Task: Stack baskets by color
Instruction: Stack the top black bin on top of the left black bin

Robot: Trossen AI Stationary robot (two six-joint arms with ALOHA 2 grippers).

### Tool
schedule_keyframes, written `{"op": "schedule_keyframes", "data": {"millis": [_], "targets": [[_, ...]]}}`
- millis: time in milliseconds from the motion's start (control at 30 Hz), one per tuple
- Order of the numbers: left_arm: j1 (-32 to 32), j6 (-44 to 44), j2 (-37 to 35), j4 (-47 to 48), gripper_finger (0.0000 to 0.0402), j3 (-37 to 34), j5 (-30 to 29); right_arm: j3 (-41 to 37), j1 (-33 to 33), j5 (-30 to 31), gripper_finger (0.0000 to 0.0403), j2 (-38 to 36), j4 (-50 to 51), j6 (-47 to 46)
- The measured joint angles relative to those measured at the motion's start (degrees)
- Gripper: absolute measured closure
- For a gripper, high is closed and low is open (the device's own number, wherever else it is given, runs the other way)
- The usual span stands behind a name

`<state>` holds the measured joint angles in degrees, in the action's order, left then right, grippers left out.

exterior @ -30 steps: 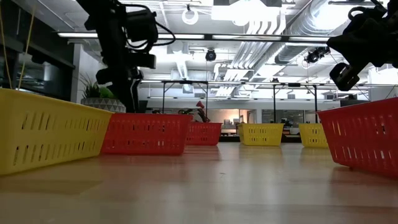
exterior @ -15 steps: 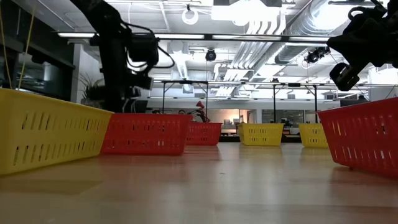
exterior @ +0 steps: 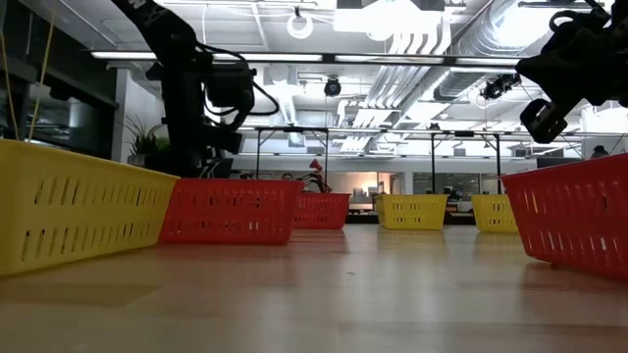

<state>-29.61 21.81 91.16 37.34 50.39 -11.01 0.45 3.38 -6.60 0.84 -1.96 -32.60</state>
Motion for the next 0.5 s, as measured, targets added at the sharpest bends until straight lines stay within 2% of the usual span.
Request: {"op": "schedule_keyframes", "data": {"millis": [67,133,267,500], "targets": [[0.0,-0.4,0.0,0.6,0.0359,0.0,0.0,0.0,0.0,0.0,0.0402,0.0,0.0,0.0],[0.1,-1.6,-0.3,1.4,0.0389,0.0,0.0,0.0,0.0,0.0,0.0402,0.0,0.0,0.0],[1.6,-3.0,-3.1,4.8,0.0390,0.1,-0.1,0.0,0.0,0.0,0.0402,0.0,0.0,0.0],[7.7,-8.3,-13.6,16.2,0.0400,2.7,0.5,0.0,0.0,0.0,0.0402,0.0,0.0,0.0]]}}
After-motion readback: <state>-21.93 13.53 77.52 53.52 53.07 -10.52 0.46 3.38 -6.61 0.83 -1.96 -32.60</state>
